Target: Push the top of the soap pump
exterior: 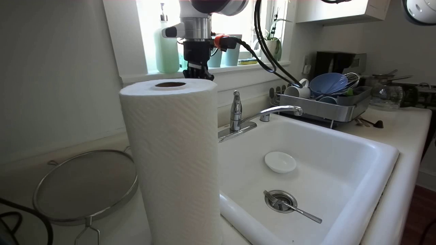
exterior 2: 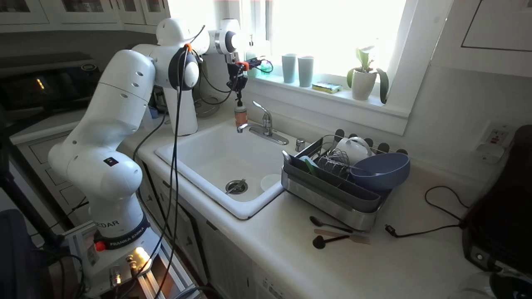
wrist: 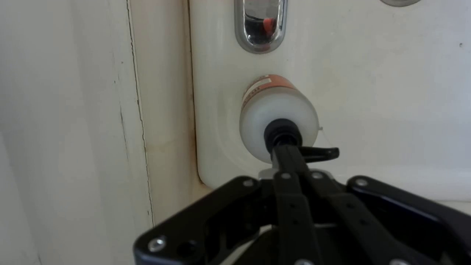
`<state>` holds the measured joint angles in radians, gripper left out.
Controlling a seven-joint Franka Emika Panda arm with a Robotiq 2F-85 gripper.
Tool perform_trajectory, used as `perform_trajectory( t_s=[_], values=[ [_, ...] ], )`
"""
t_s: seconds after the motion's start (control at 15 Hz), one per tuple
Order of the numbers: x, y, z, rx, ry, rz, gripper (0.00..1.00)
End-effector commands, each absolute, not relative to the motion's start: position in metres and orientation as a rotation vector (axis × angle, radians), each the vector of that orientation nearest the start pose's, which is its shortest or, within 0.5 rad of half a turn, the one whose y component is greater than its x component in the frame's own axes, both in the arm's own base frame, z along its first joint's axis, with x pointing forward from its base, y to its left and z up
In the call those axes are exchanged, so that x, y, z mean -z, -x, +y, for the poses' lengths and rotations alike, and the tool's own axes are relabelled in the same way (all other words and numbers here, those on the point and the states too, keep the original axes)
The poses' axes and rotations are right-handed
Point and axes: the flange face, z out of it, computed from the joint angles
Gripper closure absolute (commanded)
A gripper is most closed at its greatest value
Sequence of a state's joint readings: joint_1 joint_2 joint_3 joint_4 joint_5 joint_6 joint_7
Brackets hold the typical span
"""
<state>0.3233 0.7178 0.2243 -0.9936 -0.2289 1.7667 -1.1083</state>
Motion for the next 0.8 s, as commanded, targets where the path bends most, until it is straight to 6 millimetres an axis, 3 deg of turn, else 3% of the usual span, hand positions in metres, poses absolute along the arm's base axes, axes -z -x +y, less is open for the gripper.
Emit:
perform_trajectory(
  t_s=[0.0, 0.73],
  values=[
    [-0.425, -0.682, 0.327, 0.002, -2.065, 2.231, 1.0],
    [-0.446, -0.681, 0.331, -0.028, -2.068, 2.216, 1.0]
  ],
)
